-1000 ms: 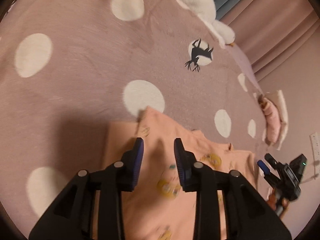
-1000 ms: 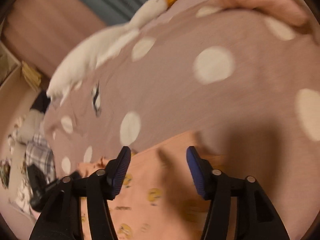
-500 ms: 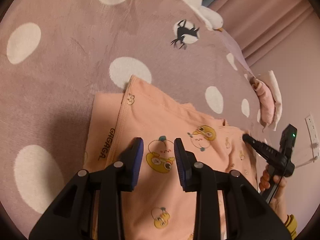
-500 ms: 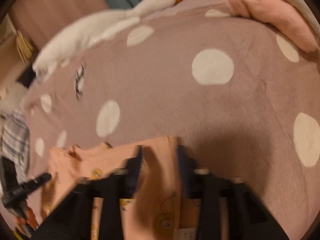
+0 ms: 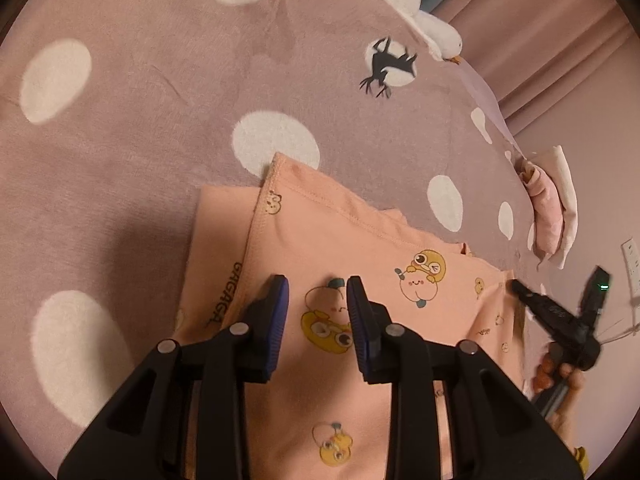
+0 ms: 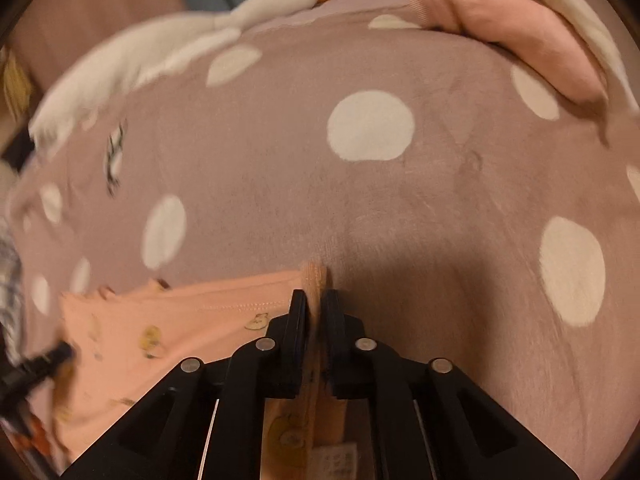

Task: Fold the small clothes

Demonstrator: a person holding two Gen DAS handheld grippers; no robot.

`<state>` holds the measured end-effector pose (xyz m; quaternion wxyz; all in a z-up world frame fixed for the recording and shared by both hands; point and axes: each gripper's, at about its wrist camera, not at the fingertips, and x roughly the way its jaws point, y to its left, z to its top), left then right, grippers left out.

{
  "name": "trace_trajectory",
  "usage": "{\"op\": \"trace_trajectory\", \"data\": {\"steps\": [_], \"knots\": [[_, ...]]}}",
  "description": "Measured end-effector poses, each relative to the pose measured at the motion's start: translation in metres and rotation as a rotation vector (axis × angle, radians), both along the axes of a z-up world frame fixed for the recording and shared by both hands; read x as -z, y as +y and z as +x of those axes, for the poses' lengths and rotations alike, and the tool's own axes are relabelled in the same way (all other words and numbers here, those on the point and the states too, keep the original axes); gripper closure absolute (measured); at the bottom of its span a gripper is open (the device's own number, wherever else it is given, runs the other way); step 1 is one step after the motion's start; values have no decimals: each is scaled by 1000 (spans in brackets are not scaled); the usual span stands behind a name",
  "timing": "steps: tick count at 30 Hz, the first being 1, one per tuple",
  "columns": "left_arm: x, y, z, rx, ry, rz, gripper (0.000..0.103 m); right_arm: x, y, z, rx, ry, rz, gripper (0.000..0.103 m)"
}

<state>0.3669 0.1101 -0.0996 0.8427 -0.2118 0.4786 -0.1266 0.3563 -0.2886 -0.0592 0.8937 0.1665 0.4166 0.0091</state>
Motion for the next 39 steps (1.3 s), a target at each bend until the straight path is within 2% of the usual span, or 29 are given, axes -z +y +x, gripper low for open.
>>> {"op": "trace_trajectory", "data": {"steps": [2,7,9,11,14,16,19,23,25,29,32,35,38,39], "knots": [[-11,-4,-13,36,-41,39,74,-11,3,-18,-57,-52,24,95],[-24,-12,-50,126,-109,50,74,-15,30,-72,-275,-74,-3,95],[-22,-17,-61,158,-113,80,73,-8,42,-90,-355,-51,-21,95],[-14,-19,-66,167,-95,117,73,6,57,-97,-404,9,-89,95],[3,-11,-66,147,-35,134,74,27,68,-112,-426,102,-172,95],[8,-4,-67,133,-30,108,74,29,69,-124,-435,147,-203,95],[6,1,-70,112,-30,91,74,29,67,-132,-440,166,-205,95],[0,0,-84,119,-36,117,73,22,68,-135,-432,200,-209,95],[-6,-3,-97,142,-64,140,73,14,72,-139,-443,179,-192,95],[-14,-18,-115,196,-126,165,72,-6,97,-130,-499,53,-128,95],[-2,-39,-120,262,-102,162,72,-4,126,-110,-532,-1,-108,95],[14,-56,-125,315,-68,174,72,11,147,-99,-561,20,-93,95],[19,-59,-134,338,-66,176,72,39,158,-108,-587,136,-182,95],[18,-58,-137,345,-64,168,72,39,157,-112,-589,126,-185,95]]}}
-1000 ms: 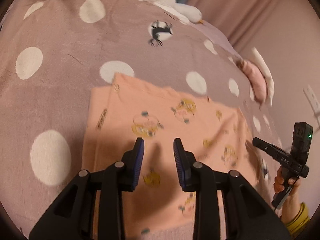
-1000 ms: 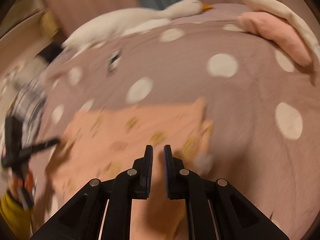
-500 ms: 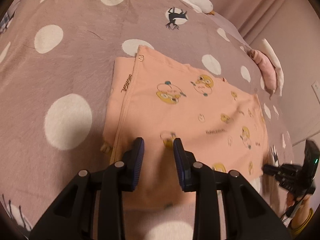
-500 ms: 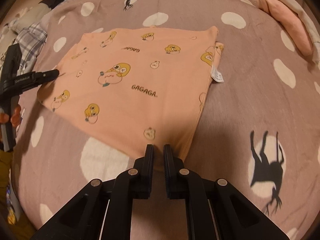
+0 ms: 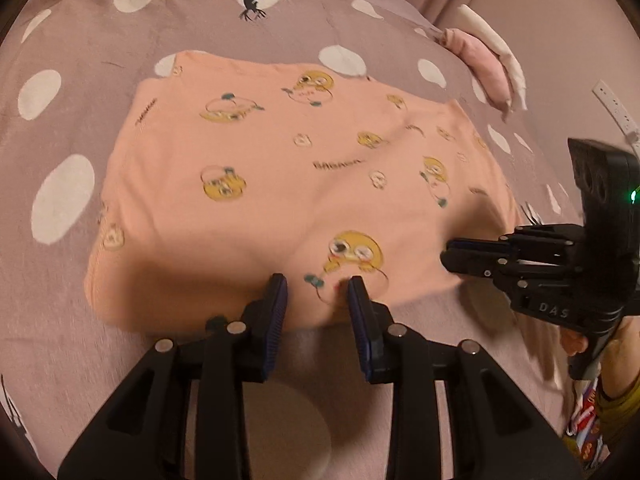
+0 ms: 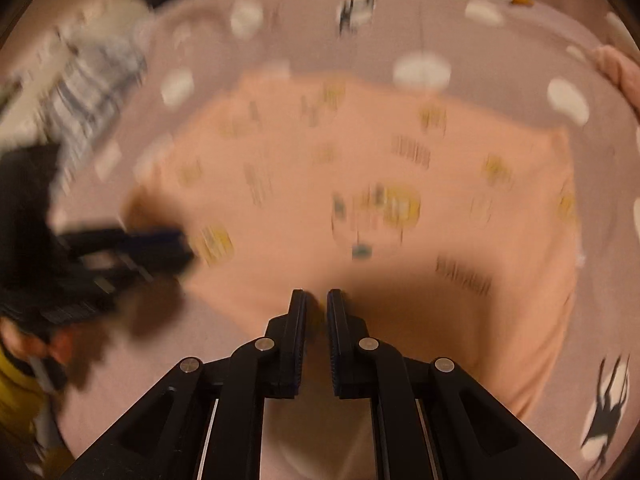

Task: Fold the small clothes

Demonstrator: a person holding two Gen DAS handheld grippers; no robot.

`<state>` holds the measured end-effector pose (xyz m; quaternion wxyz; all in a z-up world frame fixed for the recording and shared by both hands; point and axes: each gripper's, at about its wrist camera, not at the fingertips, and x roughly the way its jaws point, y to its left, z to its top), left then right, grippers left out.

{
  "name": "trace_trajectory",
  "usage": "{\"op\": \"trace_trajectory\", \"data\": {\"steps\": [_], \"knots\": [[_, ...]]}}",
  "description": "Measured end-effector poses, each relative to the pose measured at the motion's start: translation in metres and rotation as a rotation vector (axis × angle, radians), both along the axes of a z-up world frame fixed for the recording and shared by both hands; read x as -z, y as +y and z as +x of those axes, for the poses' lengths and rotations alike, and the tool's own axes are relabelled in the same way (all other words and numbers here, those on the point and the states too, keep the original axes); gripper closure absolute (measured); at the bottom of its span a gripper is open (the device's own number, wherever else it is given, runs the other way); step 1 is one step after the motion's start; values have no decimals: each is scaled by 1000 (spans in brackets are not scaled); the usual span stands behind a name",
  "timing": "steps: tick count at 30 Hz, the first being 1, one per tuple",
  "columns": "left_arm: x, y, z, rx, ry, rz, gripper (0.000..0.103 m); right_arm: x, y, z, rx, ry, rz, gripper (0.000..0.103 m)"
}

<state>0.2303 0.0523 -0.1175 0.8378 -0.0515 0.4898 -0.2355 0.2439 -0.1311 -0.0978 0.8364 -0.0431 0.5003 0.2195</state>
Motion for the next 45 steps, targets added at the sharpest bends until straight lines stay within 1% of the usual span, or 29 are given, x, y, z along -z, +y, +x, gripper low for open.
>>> {"op": "trace_trajectory", "data": {"steps": [4,7,8,10,11,12,14,16,17,19,20,22,27,31,32,34,36,39,41,43,45], "knots": [[-2,11,-10,9,29,-29,72,-2,-9,-13,-11,63,2,95],[-9,28,-17,-37,38,-77,72,-8,-16,-17,-6,71,33,95],[-12,35,-19,-61,33,-95,69,-12,-21,-19,1,57,46,95],[-17,53,-22,-120,28,-146,61,-23,-26,-23,17,17,80,93],[-19,62,-23,-152,25,-167,53,-27,-29,-22,30,-1,100,89],[-20,71,-23,-192,20,-179,48,-30,-33,-20,50,-18,117,83],[-20,84,-20,-269,19,-189,47,-32,-42,-15,103,-44,141,79],[-16,95,-12,-313,43,-233,47,-26,-52,-9,161,-34,139,79],[-14,97,-8,-326,55,-250,47,-21,-58,-9,188,-19,132,79],[-8,98,2,-339,85,-286,47,-2,-65,-7,234,58,111,79],[-3,97,10,-340,107,-312,47,4,-67,-7,237,71,124,79],[2,97,21,-347,136,-337,47,-1,-68,-11,233,55,139,79],[5,97,50,-353,169,-423,47,-25,-56,-7,191,-44,188,79],[5,94,64,-365,180,-435,47,-29,-30,17,148,-82,237,79],[4,93,66,-365,178,-431,48,-28,-20,27,146,-87,236,79],[4,91,69,-369,173,-421,53,-24,-7,43,158,-79,252,79],[5,91,71,-378,170,-402,68,-21,1,59,175,-59,301,79],[9,95,72,-392,174,-396,79,-16,6,76,218,-40,335,79],[11,96,72,-392,172,-392,80,-11,13,85,239,-25,333,79],[10,95,72,-388,166,-363,81,-4,17,90,253,-5,298,81],[8,91,73,-382,159,-331,81,2,20,96,255,5,264,86]]}}
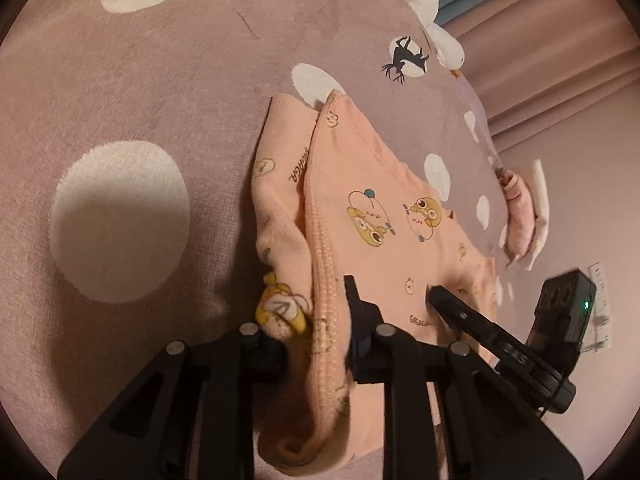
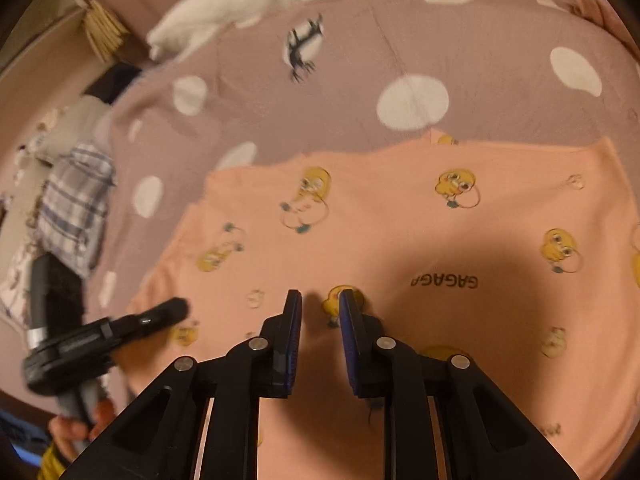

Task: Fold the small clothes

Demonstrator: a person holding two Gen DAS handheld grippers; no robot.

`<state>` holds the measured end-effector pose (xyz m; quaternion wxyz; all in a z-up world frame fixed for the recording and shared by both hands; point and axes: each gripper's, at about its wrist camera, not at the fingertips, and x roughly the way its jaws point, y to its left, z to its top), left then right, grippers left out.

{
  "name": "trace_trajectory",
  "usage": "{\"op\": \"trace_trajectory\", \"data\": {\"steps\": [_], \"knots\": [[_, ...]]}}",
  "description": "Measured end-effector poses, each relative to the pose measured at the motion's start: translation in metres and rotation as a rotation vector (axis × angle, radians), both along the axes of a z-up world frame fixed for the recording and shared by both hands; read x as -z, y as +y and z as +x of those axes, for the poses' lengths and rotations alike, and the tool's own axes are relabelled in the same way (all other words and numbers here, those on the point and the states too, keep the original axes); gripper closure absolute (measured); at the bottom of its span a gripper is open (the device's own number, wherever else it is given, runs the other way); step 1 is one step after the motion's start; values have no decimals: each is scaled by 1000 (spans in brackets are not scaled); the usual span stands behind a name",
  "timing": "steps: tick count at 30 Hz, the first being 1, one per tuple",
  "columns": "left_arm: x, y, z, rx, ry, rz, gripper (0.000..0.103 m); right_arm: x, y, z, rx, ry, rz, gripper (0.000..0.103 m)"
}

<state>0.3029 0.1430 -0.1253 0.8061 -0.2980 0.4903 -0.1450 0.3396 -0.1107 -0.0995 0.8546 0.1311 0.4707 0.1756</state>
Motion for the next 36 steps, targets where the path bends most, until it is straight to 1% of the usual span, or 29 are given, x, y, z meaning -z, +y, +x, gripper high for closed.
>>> {"op": "trace_trajectory", "data": {"steps": [3,10,13,16,20,23,25,27,29,31,32,35,36], "knots": [[-2,-5,1,10,-7,40,81,-3,2,-1,-13,-7,-33,87],[0,-6,2,6,-11,38,81,-20,3,-35,-107,-62,-65,87],[0,-7,1,5,-11,46,81,-15,10,-47,-148,-49,-114,87],[-1,-8,2,5,-9,54,81,-7,15,-53,-155,-51,-152,87],[-2,-10,3,7,-5,65,80,-15,11,-52,-132,-29,-115,87],[-2,-10,4,8,-6,71,80,-27,7,-59,-132,-67,-90,87],[-1,-10,4,7,-6,74,80,-21,6,-61,-141,-32,-71,87],[-2,-11,4,6,-5,82,79,-8,9,-62,-154,-4,-99,87],[-3,-14,5,11,-5,100,80,-4,11,-65,-161,-28,-109,87],[-6,-18,5,17,-8,129,80,-5,10,-65,-162,-21,-95,87],[-9,-21,5,20,-10,151,81,-6,8,-63,-161,-15,-82,87],[-16,-27,3,26,-29,187,87,-6,-2,-63,-153,3,-19,87],[-20,-30,2,27,-41,200,87,-6,-6,-63,-145,7,9,87]]}}
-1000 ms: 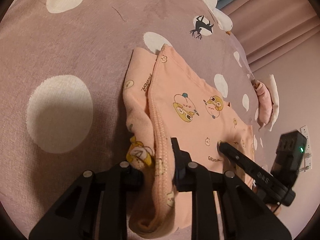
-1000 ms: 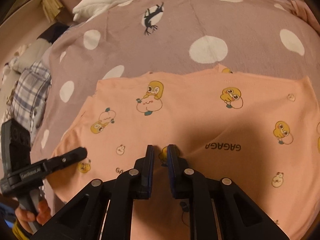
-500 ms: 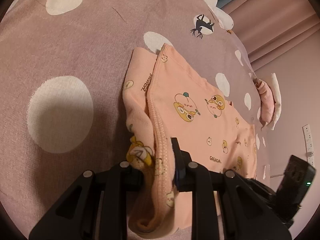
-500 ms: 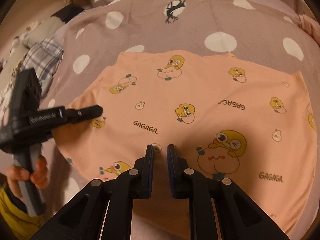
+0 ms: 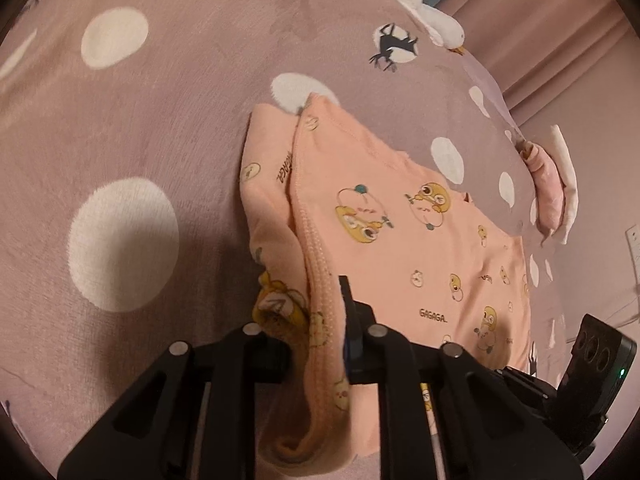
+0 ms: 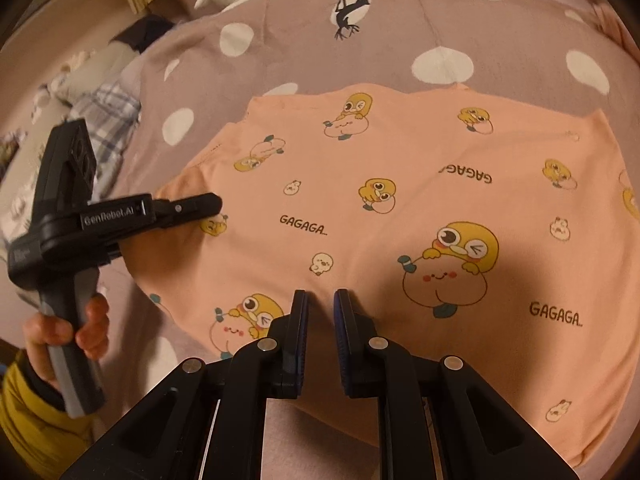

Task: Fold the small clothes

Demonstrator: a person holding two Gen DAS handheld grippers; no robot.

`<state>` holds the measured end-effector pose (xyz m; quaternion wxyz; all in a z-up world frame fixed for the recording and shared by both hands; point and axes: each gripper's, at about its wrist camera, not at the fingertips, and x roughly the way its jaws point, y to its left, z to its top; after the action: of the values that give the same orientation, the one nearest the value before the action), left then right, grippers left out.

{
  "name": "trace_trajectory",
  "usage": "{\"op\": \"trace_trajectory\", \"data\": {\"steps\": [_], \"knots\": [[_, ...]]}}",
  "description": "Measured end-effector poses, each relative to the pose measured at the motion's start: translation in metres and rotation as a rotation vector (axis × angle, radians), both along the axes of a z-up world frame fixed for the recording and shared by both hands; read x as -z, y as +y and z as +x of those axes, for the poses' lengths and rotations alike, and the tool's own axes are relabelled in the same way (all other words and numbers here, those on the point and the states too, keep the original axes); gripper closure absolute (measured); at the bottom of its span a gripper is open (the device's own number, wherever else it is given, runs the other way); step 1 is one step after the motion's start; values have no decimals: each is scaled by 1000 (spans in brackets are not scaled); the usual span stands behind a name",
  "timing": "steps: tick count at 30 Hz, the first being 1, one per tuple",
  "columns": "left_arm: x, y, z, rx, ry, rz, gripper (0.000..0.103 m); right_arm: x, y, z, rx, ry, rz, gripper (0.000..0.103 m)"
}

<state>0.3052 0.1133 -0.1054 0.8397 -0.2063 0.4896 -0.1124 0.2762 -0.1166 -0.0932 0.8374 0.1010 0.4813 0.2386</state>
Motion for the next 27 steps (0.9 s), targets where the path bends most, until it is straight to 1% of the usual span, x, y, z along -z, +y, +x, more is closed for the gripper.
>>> {"op": "trace_trajectory", "data": {"steps": [6,10,13,14,15,16,18,20,21,23,24,26,27], "knots": [[-24,-18,-6,34,-68,1,89,-2,-23,-2,70,8,98,87],[-40,-43,-9,90,-114,5,90,-5,-38,1,112,7,165,87],[-48,-65,-11,140,-132,6,90,-6,-55,8,165,28,266,87],[-49,-73,-12,156,-138,13,90,-4,-63,11,189,44,319,84],[-50,-79,-14,171,-143,20,90,-3,-68,15,207,57,363,77],[-49,-87,-14,188,-145,25,90,0,-74,16,226,72,413,73],[-46,-101,-14,217,-142,43,90,9,-88,22,272,116,553,50],[-41,-110,-15,240,-140,70,89,18,-95,26,301,158,659,43],[-40,-114,-15,246,-137,80,88,23,-97,28,313,178,704,42],[-34,-120,-14,264,-123,82,87,28,-96,30,320,196,738,39],[-30,-125,-14,283,-111,84,84,29,-97,30,321,207,750,38],[-26,-137,-15,330,-107,116,79,30,-95,34,312,220,747,36],[-25,-143,-16,345,-112,143,78,29,-92,35,309,221,742,34]]}}
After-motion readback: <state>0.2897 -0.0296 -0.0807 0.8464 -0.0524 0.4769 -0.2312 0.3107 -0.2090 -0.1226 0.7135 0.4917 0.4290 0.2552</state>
